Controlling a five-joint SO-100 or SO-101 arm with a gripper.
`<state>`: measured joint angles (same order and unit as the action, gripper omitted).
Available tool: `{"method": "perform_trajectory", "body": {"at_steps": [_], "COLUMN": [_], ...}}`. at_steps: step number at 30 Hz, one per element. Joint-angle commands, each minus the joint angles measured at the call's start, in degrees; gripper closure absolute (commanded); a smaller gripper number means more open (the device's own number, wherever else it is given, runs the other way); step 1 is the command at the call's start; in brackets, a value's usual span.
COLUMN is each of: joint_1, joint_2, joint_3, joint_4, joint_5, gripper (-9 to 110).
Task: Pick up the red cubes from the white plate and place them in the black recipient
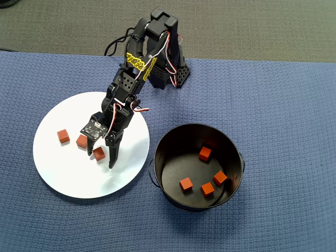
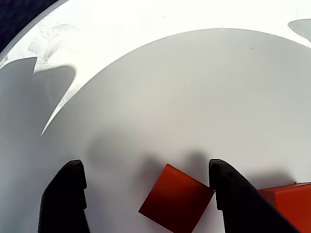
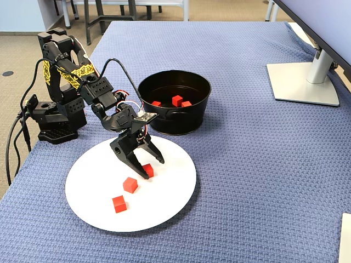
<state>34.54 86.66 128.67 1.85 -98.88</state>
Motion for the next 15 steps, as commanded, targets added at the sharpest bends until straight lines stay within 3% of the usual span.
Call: {"method": "perform_trajectory", "body": {"at_steps": [1,15], "joint_1": [0.8,1.6], "joint_2": [3.9,5.4], "joint_3": [-0.6,2.6], "joint_4": [0.5,-0.1], "joint_5": [0.6,0.2], "gripper": [76,76]}}
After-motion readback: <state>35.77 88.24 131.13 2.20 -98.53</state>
